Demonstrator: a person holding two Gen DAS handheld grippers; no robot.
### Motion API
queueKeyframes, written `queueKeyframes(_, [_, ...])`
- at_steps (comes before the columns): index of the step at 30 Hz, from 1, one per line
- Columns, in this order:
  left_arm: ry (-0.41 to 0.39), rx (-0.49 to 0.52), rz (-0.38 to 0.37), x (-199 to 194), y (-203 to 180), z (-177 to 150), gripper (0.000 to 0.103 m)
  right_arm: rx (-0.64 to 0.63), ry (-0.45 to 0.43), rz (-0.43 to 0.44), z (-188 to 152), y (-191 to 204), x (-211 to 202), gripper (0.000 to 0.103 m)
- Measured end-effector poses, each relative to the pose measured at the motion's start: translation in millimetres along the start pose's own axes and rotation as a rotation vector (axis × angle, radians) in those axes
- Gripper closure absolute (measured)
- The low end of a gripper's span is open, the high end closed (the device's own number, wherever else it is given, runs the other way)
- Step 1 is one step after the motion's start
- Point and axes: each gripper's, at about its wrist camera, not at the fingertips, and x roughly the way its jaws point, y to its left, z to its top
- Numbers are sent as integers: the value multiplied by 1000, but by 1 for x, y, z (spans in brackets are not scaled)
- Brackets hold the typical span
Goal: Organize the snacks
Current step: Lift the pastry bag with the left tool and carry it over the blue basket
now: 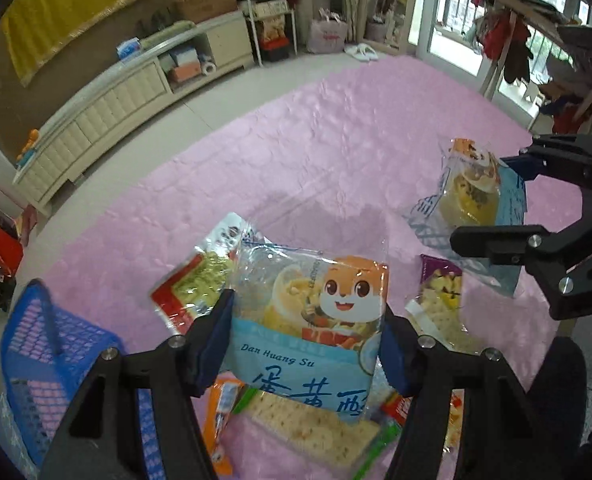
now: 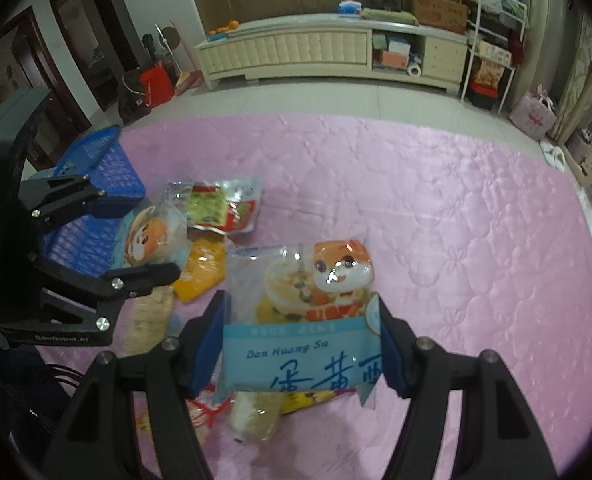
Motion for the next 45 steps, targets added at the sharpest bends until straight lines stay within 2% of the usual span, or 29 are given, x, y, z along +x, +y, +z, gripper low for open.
queueKeyframes(10, [-115,-87,49,-76,12,-30,40,-37,-69,10,0,49,-53,32])
queueKeyframes(14, [-132,-137,60,-93,28,-46,40,-56,-90,12,0,74,-67,32])
queueKeyframes(21, [-159,-195,77,-130,51,-78,40,-90,-107,42,11,120,-76,32])
queueKeyframes(29, [-205,-267,113,-171,97,-110,40,-164,-153,89,30,181,-77,32])
queueKeyframes(36, [-207,-344,154,-176,143,-129,40,-203,-152,128,53,220,-52,32])
queueKeyframes(41, [-185,-397,173,-161,184,-142,40,-232,-133,142,70,245,-29,32])
queueKeyframes(45, [-168,-412,162,-146,208,-148,40,-248,-104,148,80,256,-7,32])
